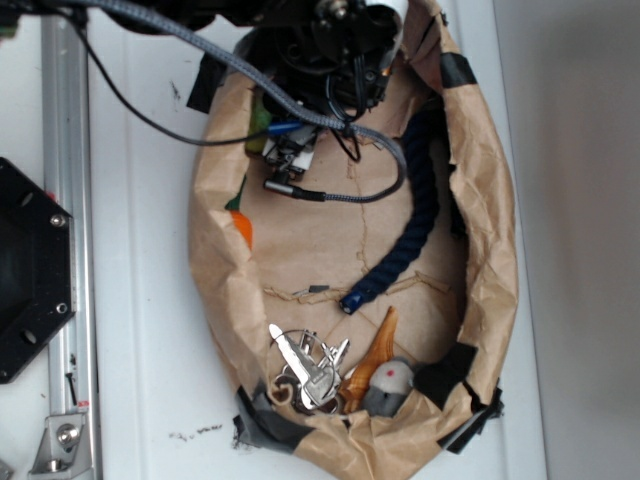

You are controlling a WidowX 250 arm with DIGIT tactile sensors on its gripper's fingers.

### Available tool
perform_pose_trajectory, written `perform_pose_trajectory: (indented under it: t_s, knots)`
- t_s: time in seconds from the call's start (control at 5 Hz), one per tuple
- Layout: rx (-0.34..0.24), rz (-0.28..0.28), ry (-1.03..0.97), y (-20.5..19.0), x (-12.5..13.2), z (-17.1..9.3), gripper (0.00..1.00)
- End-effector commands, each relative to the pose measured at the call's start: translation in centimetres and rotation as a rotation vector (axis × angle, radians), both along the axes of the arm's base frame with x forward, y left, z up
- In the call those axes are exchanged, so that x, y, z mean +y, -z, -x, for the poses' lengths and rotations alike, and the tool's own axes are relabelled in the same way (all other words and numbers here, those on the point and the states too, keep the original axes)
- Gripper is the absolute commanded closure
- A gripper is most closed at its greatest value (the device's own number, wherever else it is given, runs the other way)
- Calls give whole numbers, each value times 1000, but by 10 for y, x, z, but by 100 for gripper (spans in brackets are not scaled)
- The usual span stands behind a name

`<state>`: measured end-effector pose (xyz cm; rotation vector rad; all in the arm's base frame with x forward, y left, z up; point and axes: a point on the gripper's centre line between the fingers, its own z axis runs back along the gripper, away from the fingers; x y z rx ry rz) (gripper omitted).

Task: Grab the blue ball.

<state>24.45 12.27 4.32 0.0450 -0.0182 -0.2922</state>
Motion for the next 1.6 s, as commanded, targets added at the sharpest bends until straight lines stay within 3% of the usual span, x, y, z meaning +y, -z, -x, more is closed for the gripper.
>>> perform_pose_trajectory:
  t_s: [0.0, 0.4, 0.6, 1.0, 1.2, 1.4]
  knots:
    - [-99, 22, 25, -40, -2, -15, 0]
    - [-154, -80, 69, -56, -2, -27, 0]
    - [-139, -95, 78, -43, 3, -32, 0]
    - [-109, -93, 108, -17, 10, -35, 0]
    - [-108, -47, 129, -4, 11, -31, 0]
    - [-80, -57, 140, 17, 18, -26, 0]
